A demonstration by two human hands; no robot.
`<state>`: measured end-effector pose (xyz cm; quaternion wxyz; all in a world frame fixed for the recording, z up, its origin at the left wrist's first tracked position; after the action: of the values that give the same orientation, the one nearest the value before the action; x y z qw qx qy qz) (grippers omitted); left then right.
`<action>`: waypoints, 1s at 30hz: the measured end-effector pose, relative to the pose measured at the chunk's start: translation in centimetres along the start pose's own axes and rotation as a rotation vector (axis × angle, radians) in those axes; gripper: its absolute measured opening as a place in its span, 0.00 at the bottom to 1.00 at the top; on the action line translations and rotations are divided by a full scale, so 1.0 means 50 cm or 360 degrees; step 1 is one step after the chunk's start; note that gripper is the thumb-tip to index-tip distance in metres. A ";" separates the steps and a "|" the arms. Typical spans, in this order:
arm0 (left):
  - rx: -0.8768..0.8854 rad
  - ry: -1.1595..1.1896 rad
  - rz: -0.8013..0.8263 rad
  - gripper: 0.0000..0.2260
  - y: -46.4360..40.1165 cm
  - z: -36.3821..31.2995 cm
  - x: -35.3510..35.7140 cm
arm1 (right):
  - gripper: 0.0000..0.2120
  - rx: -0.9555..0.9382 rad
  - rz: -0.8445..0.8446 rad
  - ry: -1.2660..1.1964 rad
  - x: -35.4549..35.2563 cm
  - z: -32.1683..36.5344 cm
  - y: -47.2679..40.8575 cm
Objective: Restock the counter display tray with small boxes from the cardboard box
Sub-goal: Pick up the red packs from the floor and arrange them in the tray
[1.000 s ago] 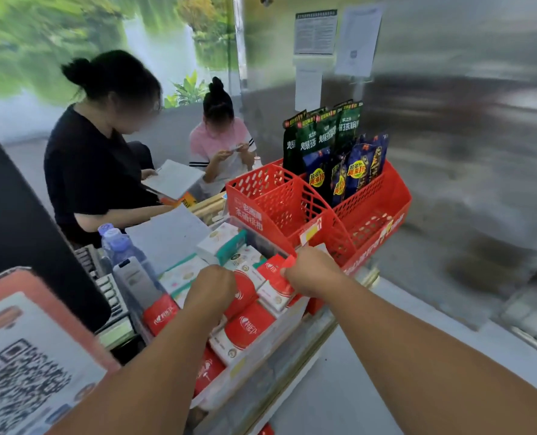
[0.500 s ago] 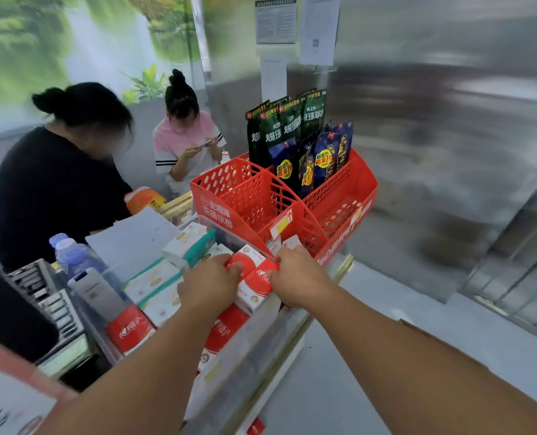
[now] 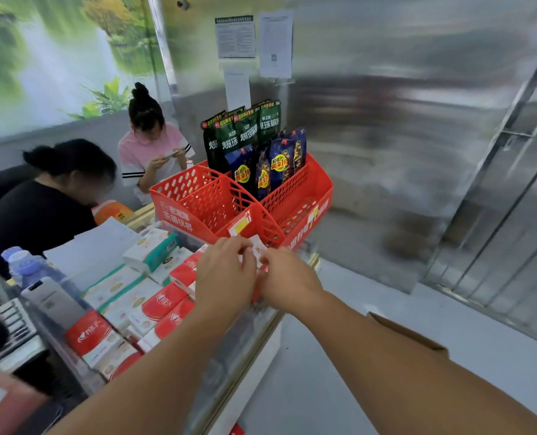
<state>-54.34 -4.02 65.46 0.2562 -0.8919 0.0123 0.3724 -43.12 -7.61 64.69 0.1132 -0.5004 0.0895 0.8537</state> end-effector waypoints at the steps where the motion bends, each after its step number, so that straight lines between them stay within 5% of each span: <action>1: 0.0041 0.0037 0.0021 0.07 0.011 -0.018 0.008 | 0.09 0.0000 0.0002 -0.0003 -0.005 -0.012 0.008; 10: -0.0139 -0.0005 0.0592 0.09 0.136 -0.042 0.140 | 0.08 0.0103 0.0066 0.0025 0.046 -0.166 0.070; 19: -0.0352 -0.0189 0.1252 0.08 0.262 0.126 0.347 | 0.15 0.0408 0.0120 -0.0100 0.208 -0.333 0.085; 30: -0.0679 -0.0538 0.1608 0.15 0.531 0.654 0.751 | 0.15 0.0665 0.0450 -0.0248 0.830 -0.622 0.004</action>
<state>-54.42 -5.50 9.05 -0.1409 -0.7354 0.3203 0.5803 -36.89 -11.77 13.37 0.1003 -0.3815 0.3239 0.8600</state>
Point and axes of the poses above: each hand's wrist, its own y-axis away from the middle knuckle, its own x-axis out of the palm, z = x × y, the point moved 2 cm from there along -y, towards the middle knuckle, and after that the axes turned 1 degree about -z, right-handed, at the moved point
